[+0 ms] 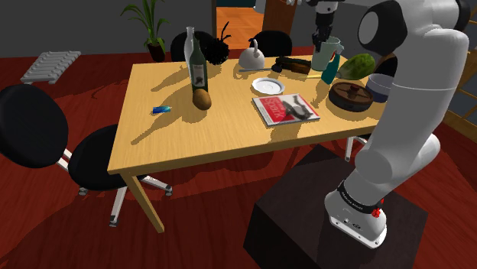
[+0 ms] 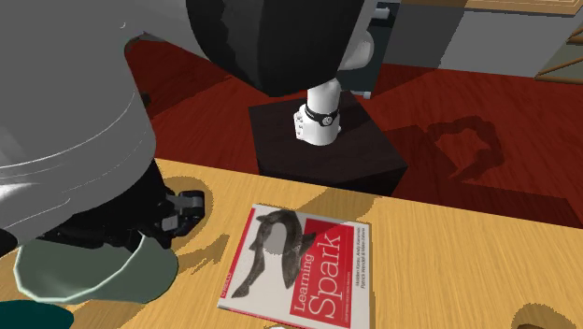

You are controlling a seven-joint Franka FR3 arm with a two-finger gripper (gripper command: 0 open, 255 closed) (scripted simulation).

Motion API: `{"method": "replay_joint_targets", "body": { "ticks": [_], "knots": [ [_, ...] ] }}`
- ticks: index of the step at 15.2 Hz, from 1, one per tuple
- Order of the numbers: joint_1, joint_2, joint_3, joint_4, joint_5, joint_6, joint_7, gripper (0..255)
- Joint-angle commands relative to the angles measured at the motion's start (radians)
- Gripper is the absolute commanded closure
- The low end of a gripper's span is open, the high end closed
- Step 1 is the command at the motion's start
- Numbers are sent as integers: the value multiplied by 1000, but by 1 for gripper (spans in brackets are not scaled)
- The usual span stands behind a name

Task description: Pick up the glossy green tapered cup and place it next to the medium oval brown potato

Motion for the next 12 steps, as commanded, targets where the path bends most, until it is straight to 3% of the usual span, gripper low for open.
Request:
{"method": "replay_joint_targets", "body": {
  "ticks": [1,10,12],
  "knots": [
    [-2,3,-1,34,2,-30,-5,255],
    [-19,37,-3,194,16,-155,-30,255],
    [22,5,8,153,0,-152,16,255]
  ]
}}
